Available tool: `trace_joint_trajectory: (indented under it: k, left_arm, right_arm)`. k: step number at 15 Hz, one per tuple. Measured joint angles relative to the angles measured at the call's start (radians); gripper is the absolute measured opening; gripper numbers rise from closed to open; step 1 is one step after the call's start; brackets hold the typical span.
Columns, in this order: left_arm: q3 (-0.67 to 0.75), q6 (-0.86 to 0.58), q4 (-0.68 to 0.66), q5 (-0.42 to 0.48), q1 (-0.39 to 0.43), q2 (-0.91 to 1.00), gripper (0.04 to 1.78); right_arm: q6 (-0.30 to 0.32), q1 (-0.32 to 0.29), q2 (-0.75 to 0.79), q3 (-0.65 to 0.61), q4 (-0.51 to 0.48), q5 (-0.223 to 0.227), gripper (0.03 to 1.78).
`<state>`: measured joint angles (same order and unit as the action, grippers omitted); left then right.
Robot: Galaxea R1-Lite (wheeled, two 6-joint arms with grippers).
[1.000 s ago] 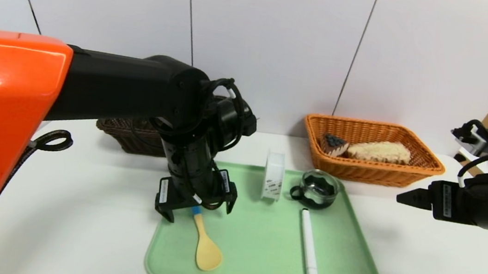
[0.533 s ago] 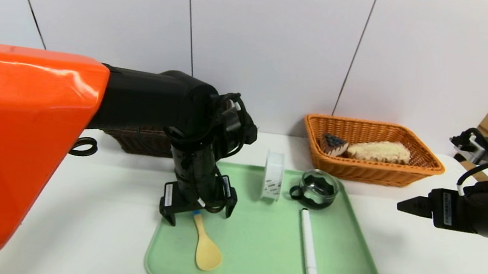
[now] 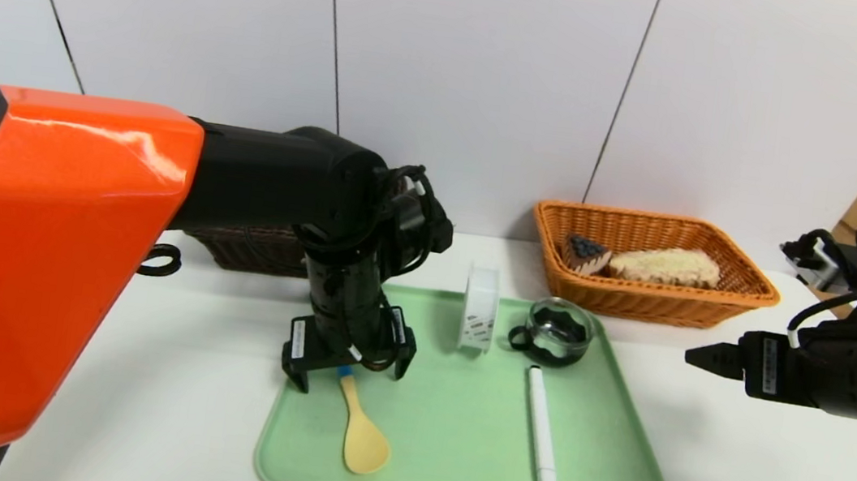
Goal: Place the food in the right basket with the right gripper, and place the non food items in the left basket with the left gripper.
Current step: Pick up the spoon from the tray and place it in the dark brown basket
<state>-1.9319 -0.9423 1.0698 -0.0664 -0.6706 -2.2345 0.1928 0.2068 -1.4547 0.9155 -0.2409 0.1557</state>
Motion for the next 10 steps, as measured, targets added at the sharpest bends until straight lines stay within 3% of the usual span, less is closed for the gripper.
trace_joint_trajectory:
  k: [6,7,10]
  left_arm:
    - [-0.001,0.023,0.000,-0.034,-0.011,-0.017,1.69]
    - [-0.003,0.023,0.001,-0.039,-0.013,-0.018,1.64]
    - [-0.005,0.023,0.003,-0.048,-0.014,-0.023,1.18]
  right_arm:
    - [0.002,0.000,0.000,-0.004,0.000,-0.006,1.70]
    - [0.002,0.000,0.000,-0.007,0.000,-0.008,1.70]
    - [0.001,0.000,0.002,-0.012,0.000,-0.015,1.70]
